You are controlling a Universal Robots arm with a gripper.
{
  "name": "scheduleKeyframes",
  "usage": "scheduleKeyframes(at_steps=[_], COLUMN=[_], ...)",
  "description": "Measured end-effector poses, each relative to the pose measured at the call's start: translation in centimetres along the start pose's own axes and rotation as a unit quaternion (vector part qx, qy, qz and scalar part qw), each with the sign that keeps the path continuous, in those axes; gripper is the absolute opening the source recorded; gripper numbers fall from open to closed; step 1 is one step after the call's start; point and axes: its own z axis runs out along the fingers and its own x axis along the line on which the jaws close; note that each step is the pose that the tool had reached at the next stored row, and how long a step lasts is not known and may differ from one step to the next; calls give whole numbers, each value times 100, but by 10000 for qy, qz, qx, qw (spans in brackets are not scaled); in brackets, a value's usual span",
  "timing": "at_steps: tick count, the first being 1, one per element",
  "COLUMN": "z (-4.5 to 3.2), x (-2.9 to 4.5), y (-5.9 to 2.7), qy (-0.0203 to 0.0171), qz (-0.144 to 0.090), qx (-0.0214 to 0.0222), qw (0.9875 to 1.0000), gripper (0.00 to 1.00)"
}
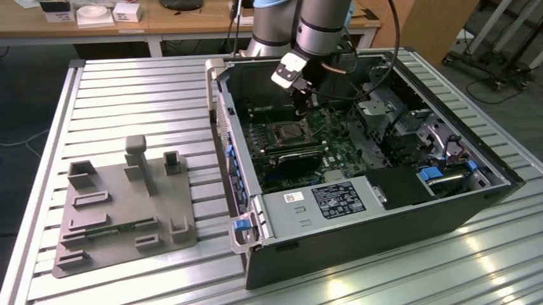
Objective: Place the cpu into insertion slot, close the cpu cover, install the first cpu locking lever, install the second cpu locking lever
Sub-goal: 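Close the cpu cover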
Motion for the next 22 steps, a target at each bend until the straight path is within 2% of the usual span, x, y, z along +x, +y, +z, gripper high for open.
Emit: scheduleKeyframes(at_steps=[7, 12, 18, 22], z=[21, 16, -78, -160], x=[-2, -2, 1, 2], y=[120, 131, 130, 128], qy=[0, 0, -1, -2], qz=[-1, 0, -2, -4], qx=[-1, -4, -44, -87], qw=[10000, 10000, 10000, 10000], gripper=[10, 10, 10, 10])
